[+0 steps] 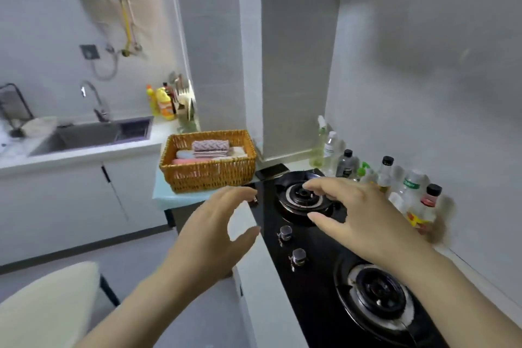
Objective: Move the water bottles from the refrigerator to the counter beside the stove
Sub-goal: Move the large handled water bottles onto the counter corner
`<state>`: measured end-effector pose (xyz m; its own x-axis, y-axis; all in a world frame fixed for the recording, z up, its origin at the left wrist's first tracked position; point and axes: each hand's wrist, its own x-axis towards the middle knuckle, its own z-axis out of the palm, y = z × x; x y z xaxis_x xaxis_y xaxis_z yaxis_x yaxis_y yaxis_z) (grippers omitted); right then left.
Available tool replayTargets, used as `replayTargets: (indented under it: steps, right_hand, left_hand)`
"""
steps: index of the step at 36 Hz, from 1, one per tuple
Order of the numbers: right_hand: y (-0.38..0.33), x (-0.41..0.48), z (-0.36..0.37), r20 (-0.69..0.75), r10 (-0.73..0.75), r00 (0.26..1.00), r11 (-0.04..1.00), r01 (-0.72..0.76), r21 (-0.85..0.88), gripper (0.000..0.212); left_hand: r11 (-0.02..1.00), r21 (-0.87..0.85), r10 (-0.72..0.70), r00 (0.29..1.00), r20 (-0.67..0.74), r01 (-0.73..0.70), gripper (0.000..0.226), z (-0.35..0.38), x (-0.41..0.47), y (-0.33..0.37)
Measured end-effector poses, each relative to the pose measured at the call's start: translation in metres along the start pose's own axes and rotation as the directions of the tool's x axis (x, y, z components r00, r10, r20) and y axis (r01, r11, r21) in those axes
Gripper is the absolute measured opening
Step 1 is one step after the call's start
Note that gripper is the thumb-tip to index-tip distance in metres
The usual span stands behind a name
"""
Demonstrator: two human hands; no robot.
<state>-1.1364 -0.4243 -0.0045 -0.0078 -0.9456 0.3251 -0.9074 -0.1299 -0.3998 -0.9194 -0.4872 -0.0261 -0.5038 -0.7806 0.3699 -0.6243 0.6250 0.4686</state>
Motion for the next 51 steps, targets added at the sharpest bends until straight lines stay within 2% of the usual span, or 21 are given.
replayTargets:
  steps: [10,18,26,31,41,51]
  right_hand:
    - [-0.126,0.052,0.055,0.053,-0.331,0.942,0.942,0.327,0.071,0.042]
    - [-0.261,0.073,0.107,0.088,-0.540,0.837,0.840,0.529,0.120,0.042]
    - [-0.386,0.075,0.163,0.101,-0.696,0.711,0.715,0.672,0.193,0.046]
    - [-0.458,0.075,0.194,0.093,-0.775,0.625,0.625,0.737,0.256,0.044]
    - [-0.575,0.076,0.242,0.126,-0.897,0.423,0.440,0.832,0.337,0.040]
    - [-0.680,0.091,0.290,0.065,-0.979,0.191,0.200,0.877,0.436,0.041]
  left_hand:
    - [0.971,0.085,-0.207,0.965,-0.163,0.222,0.048,-0.097,-0.084,-0.075]
    - [0.936,0.117,-0.269,0.891,-0.365,0.331,0.047,-0.185,-0.177,-0.143]
    - [0.880,0.143,-0.339,0.811,-0.477,0.453,0.050,-0.258,-0.269,-0.197]
    - [0.825,0.142,-0.397,0.740,-0.543,0.547,0.046,-0.299,-0.318,-0.218]
    - [0.686,0.098,-0.478,0.547,-0.687,0.721,0.045,-0.347,-0.392,-0.245]
    - [0.484,0.062,-0.494,0.332,-0.804,0.873,0.045,-0.393,-0.437,-0.273]
